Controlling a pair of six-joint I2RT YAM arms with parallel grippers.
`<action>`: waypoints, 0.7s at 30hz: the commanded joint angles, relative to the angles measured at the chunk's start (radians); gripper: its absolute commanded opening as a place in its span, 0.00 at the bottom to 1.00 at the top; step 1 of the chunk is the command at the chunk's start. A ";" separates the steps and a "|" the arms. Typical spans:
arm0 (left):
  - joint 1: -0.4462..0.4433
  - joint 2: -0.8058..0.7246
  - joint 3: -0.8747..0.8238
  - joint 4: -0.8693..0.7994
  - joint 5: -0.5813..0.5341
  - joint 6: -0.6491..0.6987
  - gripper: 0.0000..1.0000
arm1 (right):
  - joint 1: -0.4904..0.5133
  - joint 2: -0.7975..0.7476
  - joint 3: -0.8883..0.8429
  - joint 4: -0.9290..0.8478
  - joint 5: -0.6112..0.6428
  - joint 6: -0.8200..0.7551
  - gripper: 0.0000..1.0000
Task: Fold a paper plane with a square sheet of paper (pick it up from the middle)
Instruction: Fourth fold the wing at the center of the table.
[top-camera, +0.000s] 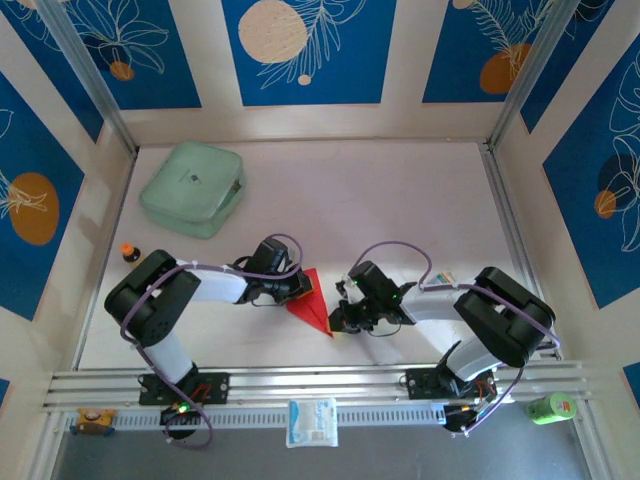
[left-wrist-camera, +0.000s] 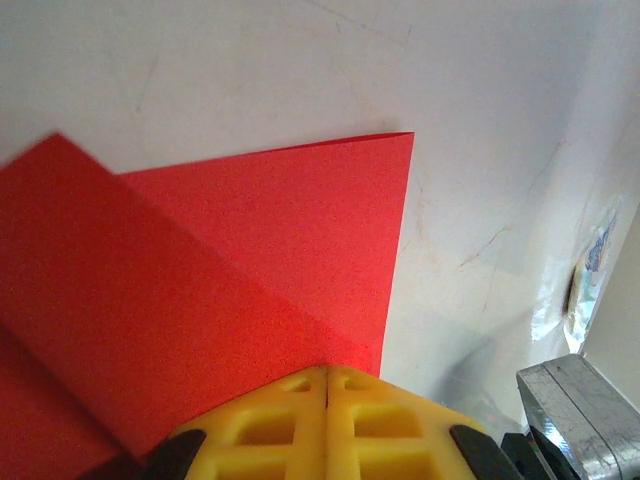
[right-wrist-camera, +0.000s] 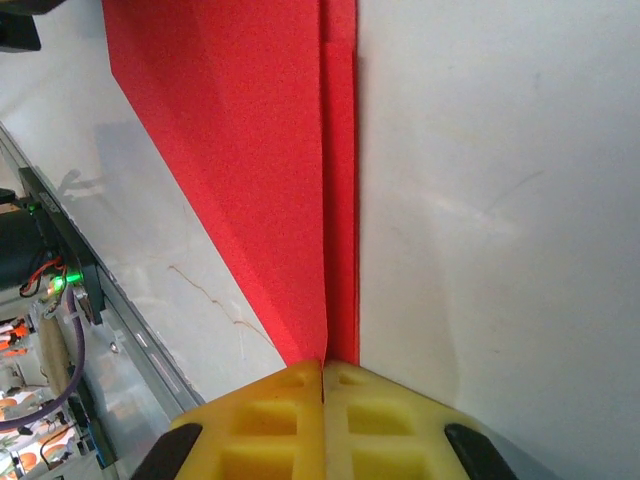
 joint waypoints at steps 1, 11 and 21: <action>0.001 0.007 -0.029 -0.056 -0.045 -0.001 0.02 | 0.023 0.033 -0.030 -0.068 -0.033 0.004 0.05; 0.003 0.014 -0.030 -0.050 -0.046 -0.003 0.02 | 0.049 -0.035 -0.050 -0.099 -0.024 0.023 0.08; 0.003 0.008 -0.033 -0.053 -0.048 -0.003 0.01 | 0.071 -0.053 -0.062 -0.127 0.011 0.044 0.12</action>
